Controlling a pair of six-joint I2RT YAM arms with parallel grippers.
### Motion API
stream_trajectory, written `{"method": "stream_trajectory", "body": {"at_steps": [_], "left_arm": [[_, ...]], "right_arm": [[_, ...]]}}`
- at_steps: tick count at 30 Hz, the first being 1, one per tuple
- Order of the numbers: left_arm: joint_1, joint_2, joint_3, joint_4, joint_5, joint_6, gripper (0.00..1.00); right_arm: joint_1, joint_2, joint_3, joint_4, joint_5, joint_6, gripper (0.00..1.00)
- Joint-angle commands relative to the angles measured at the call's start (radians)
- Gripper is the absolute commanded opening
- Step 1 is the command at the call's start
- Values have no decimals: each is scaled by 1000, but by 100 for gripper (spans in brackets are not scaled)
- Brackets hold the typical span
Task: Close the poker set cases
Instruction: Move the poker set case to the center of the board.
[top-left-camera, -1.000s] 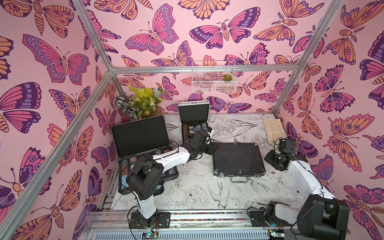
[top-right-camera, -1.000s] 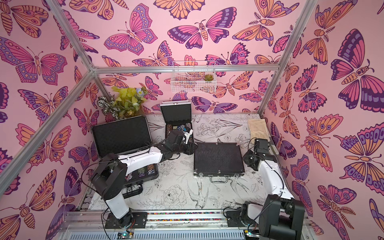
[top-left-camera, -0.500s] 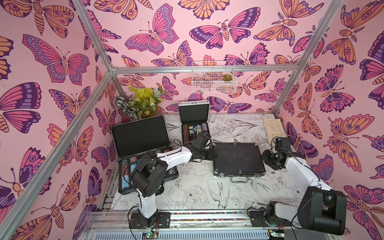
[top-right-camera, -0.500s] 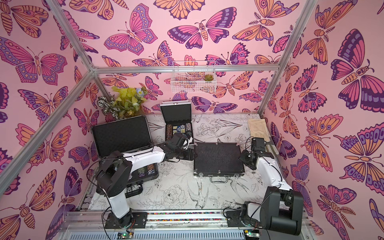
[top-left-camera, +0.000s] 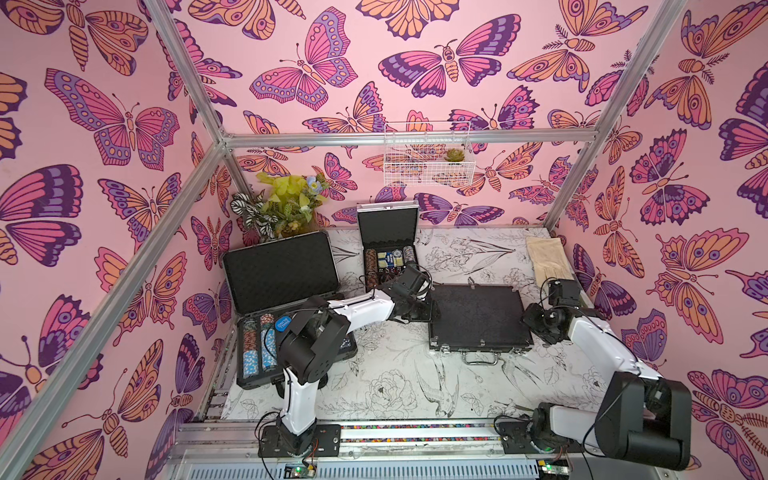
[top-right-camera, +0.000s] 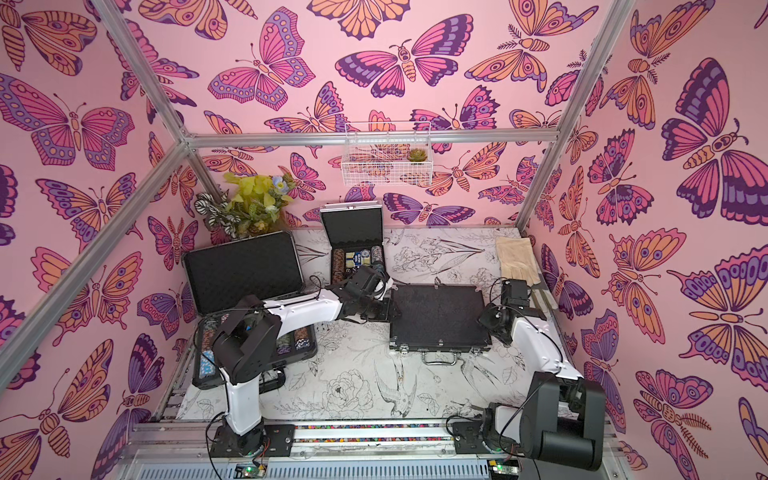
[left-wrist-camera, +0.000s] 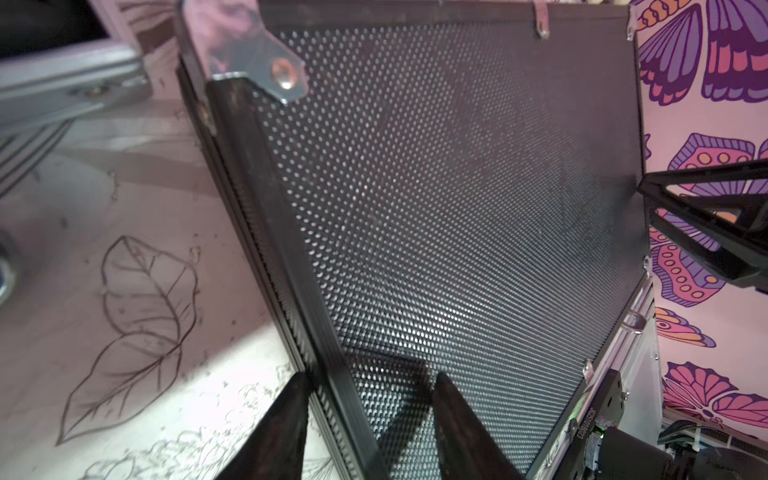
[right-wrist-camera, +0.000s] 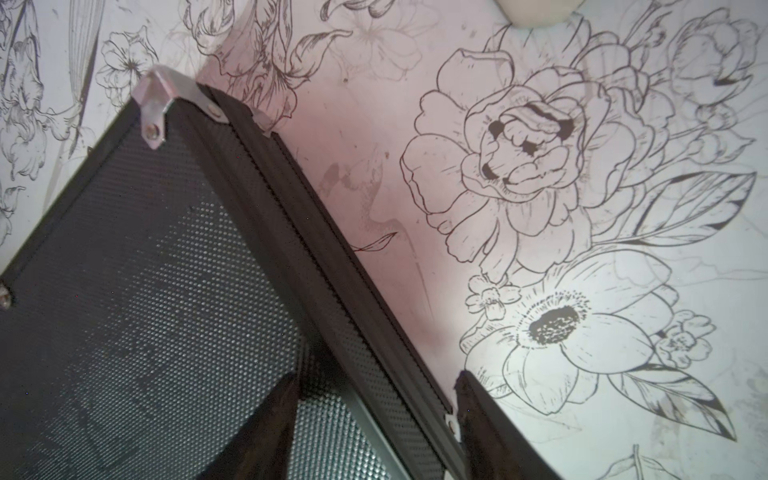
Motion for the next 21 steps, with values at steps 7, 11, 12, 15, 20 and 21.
{"method": "stream_trajectory", "body": {"at_steps": [7,11,12,15,20,21], "left_arm": [[-30,142,143,2,-14,18,48],[-11,181,202,-13,-37,20,48],[-5,190,217,-17,-38,23,48],[15,214,261,-36,-43,36,47],[51,262,352,-82,-59,64,47],[57,272,369,-88,-57,65,47]], "right_arm": [[4,74,10,2,13,17,62],[10,118,4,77,-68,15,59],[15,130,6,89,-81,13,58],[47,173,36,96,-84,3,58],[95,271,97,128,-95,21,57],[98,289,112,132,-93,24,57]]}}
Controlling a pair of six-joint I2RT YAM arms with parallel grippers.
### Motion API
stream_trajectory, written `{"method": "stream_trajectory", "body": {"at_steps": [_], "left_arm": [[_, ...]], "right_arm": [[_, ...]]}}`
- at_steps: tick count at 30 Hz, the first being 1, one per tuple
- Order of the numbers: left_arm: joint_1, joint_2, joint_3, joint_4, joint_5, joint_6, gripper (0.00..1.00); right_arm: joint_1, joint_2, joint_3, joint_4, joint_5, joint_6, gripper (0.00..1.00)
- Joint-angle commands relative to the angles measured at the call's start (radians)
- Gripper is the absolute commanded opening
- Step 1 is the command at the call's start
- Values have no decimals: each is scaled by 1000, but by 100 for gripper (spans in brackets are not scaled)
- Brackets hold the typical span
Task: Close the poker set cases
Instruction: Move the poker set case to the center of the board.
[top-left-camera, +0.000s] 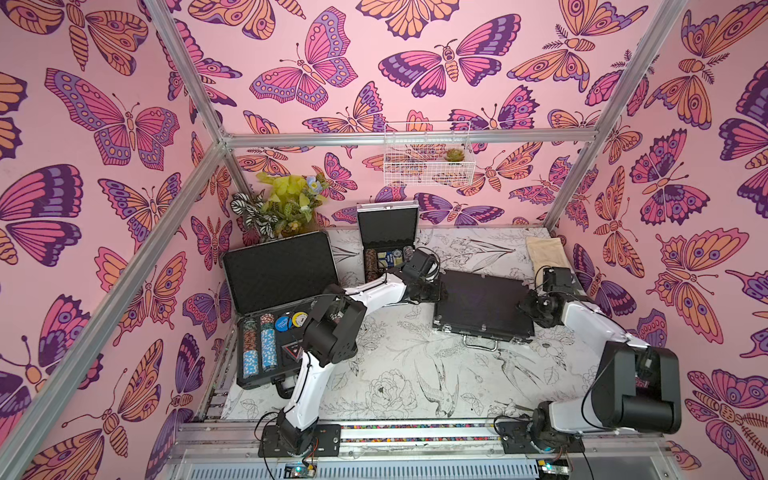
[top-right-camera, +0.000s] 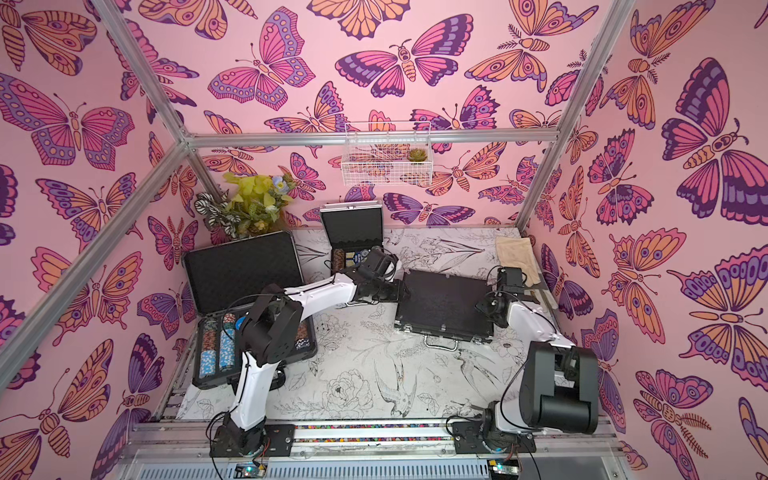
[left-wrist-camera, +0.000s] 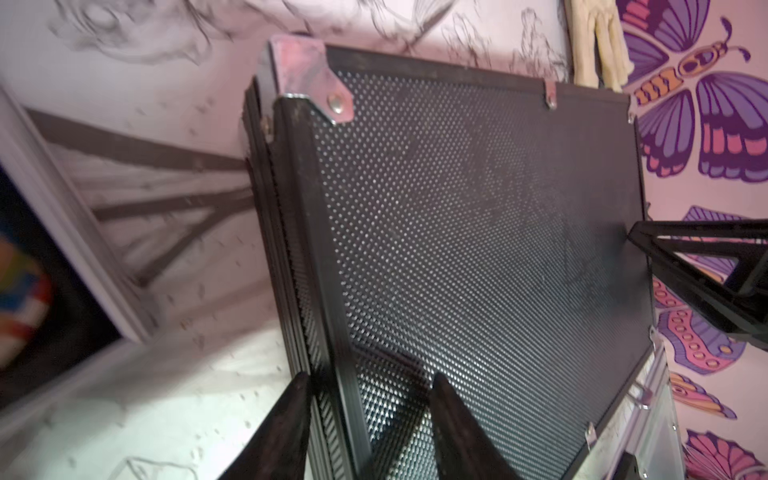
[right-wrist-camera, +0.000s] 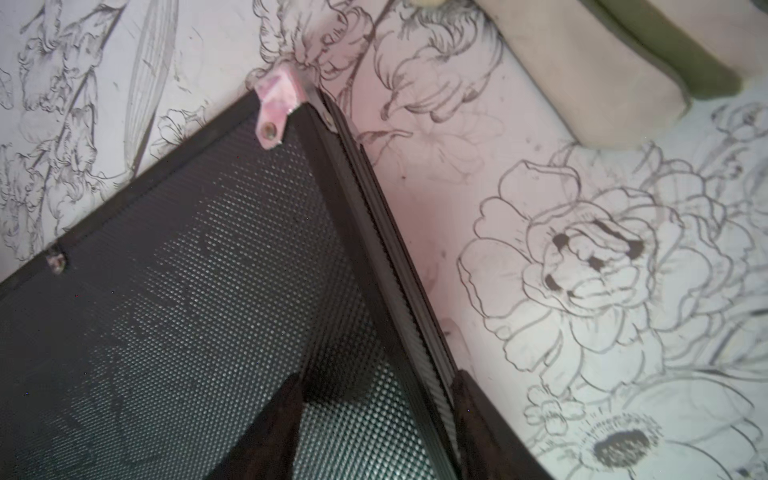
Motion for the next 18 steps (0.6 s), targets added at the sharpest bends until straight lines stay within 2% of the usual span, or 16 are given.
{"method": "stream_trajectory", "body": {"at_steps": [1,11,18], "left_arm": [[19,65,58,-34,-12,43,47],[62,150,200,-72,36,56,47],[74,67,169,-95,61,96,50]], "right_arm": [[59,120,12,-19,-99,24,57],[61,267,191,-51,-92,27,56],[60,207,248,-143,-52,-16,57]]}}
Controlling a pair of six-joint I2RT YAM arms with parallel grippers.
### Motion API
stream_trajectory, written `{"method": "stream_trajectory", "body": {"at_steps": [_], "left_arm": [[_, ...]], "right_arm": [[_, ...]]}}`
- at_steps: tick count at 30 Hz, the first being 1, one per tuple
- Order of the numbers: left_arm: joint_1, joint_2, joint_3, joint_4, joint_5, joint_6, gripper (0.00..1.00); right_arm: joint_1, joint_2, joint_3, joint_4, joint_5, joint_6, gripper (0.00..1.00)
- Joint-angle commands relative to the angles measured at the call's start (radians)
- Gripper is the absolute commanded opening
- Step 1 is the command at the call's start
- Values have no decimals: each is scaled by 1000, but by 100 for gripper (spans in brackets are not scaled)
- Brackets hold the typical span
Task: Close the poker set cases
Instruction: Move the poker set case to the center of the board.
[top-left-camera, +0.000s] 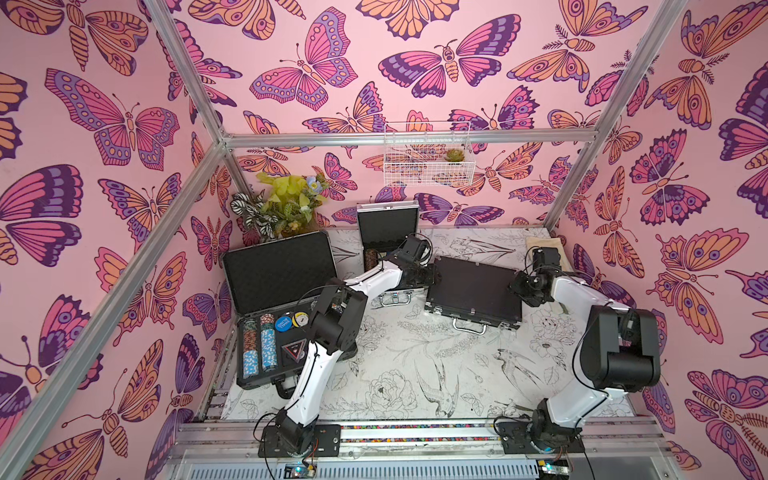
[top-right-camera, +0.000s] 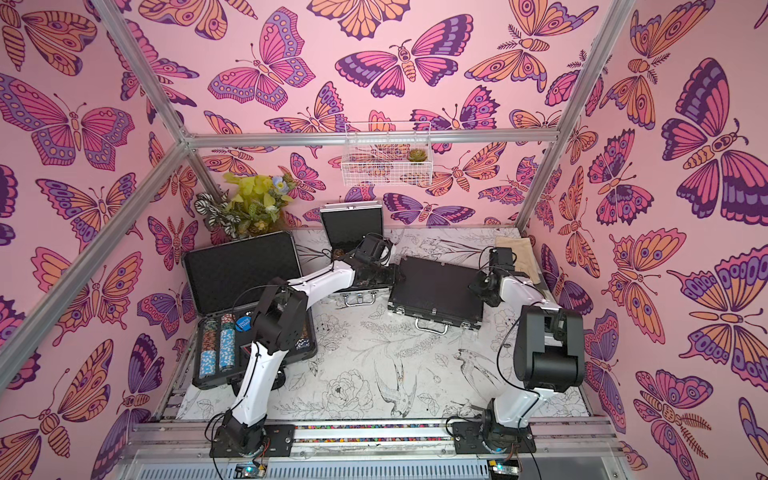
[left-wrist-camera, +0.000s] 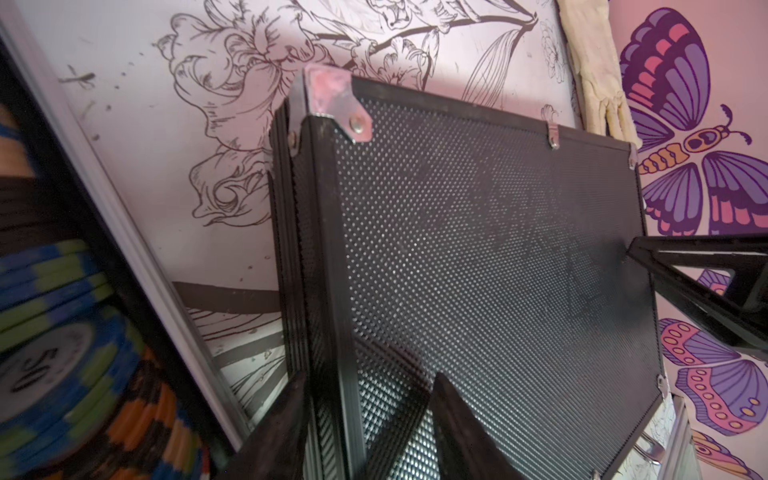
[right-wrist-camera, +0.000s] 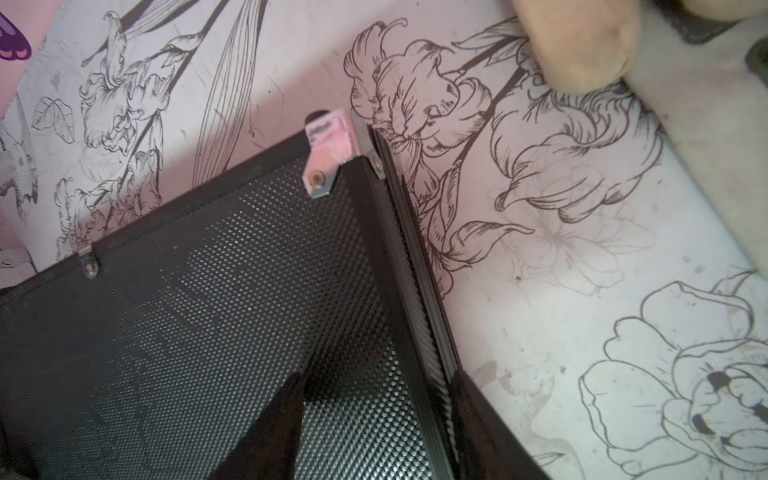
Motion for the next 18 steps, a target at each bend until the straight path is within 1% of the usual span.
{"method": "stream_trajectory", "body": {"at_steps": [1,5,8,10,12,15,18], "left_arm": [[-2,-78,-33,-51,34,56,50],[-2,-172,-83,-59,11,91,52],[-2,-227,-124,-66,-5,97,52],[-3,-258,-152,-69,-20,98,51],[-8,-288,-181,-69,-26,101,50],[-25,-329,-221,-70,-28,103,46],[-50,-358,-257,-69,-41,104,43]], "right_arm": [[30,-30,26,-147,7,-39,57],[29,-91,61,-222,73,-62,57],[34,-132,82,-243,92,-59,57],[60,-154,104,-254,117,-71,56],[108,-157,138,-272,145,-88,55],[206,-135,183,-269,151,-112,48],[291,-72,222,-244,131,-120,35]]}}
